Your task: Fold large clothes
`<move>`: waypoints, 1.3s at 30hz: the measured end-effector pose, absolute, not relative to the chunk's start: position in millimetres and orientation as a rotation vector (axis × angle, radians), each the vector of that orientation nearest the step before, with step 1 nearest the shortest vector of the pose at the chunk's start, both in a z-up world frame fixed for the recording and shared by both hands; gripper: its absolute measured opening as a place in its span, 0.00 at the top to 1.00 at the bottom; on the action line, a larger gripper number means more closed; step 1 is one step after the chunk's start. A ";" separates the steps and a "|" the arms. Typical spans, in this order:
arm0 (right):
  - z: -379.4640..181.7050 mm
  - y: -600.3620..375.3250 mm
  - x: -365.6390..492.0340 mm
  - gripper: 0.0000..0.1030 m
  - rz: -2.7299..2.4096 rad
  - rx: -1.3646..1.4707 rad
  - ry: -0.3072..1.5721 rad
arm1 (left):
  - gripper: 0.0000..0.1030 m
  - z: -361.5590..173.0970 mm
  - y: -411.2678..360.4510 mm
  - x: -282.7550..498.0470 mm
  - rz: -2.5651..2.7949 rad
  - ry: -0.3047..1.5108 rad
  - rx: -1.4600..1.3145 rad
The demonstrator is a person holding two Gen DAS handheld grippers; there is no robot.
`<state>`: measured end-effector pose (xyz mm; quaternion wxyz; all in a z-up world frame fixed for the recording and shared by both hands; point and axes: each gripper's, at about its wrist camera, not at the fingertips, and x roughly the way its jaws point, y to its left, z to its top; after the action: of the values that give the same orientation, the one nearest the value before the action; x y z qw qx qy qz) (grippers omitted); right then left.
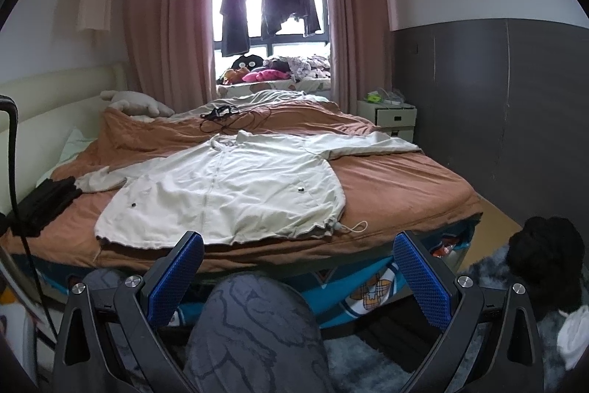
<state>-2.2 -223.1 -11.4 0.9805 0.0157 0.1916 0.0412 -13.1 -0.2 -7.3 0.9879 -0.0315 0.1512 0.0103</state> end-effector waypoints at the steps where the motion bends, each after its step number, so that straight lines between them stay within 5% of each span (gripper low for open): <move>1: -10.9 -222.6 -2.7 0.00 0.085 0.031 0.384 | 0.00 -7.5 -0.1 -13.4 0.022 0.303 -0.061; 39: 4.7 -145.3 100.1 0.00 0.241 0.012 0.420 | 0.00 -0.5 76.0 48.5 0.149 0.344 -0.083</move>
<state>100.1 -145.3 4.7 0.9708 0.0059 0.2081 0.1192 48.5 76.0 -0.5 0.9816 -0.0412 0.1711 0.0741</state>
